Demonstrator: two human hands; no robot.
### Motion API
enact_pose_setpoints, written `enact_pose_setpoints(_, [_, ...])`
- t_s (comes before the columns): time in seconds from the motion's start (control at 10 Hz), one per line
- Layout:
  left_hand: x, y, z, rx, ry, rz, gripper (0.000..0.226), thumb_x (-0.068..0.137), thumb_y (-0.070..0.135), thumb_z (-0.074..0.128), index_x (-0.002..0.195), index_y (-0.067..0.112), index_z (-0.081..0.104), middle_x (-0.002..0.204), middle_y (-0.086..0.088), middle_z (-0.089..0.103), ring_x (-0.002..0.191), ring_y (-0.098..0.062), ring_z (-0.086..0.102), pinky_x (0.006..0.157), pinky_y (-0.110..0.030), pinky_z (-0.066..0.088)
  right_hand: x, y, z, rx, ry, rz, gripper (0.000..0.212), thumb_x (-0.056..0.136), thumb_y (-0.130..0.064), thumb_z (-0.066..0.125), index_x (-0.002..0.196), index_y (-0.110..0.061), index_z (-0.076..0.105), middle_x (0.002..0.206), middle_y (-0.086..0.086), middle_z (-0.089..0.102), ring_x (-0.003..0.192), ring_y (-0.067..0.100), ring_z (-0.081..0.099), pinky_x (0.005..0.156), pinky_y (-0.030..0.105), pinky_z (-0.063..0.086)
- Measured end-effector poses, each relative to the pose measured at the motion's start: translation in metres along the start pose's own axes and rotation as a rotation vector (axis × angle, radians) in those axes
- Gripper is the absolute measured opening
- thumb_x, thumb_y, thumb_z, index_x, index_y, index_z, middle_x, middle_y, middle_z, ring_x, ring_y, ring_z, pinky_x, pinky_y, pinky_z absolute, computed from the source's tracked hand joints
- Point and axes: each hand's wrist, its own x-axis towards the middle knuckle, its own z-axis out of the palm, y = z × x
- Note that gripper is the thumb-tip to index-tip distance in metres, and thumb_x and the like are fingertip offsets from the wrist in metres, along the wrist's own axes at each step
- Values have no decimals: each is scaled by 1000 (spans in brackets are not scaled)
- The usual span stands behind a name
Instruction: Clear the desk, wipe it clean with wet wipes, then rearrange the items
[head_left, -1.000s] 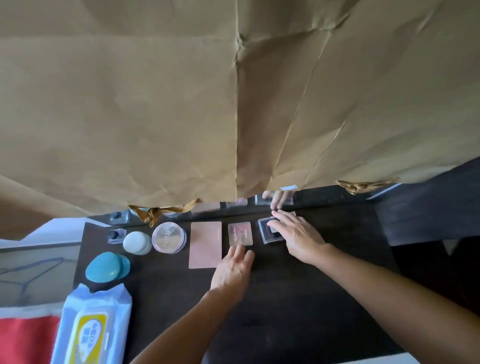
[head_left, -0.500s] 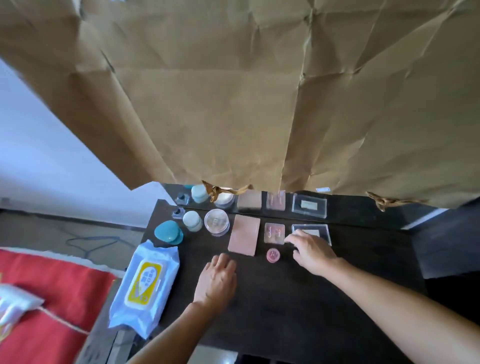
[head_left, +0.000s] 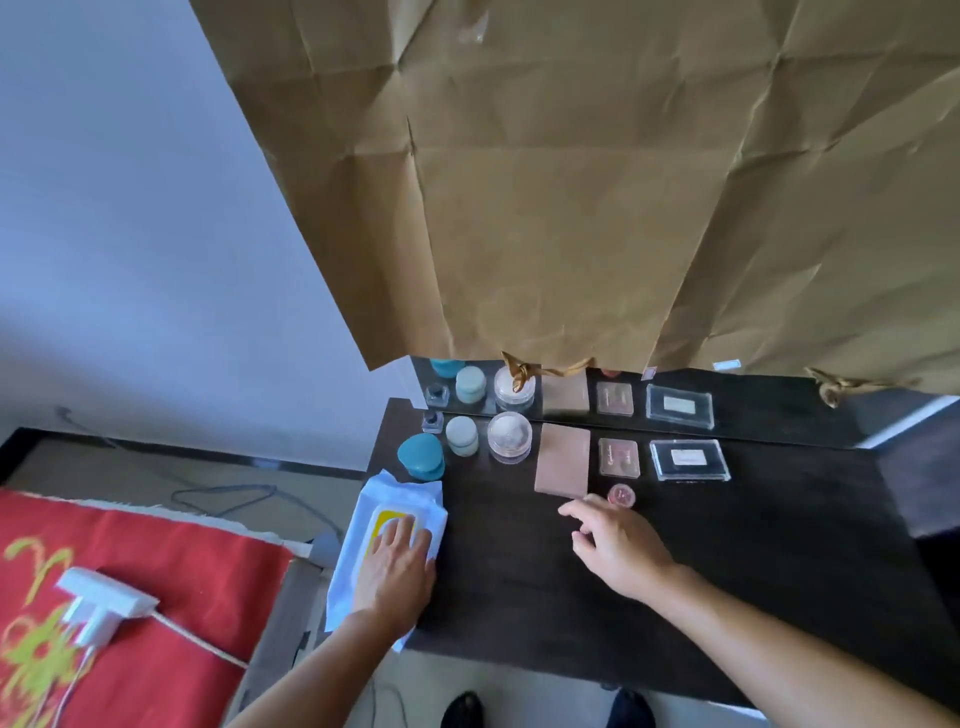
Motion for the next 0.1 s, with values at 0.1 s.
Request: enact_pose_setpoints(0.1, [7, -29, 18, 29, -2, 55, 45, 60, 28, 81, 97, 10, 65, 104, -20, 67, 94, -37, 66, 69, -38, 57, 11, -33, -7, 104, 187, -44, 21, 83, -6, 59, 94, -21, 69, 90, -10, 68, 76, 16, 66, 68, 18, 45])
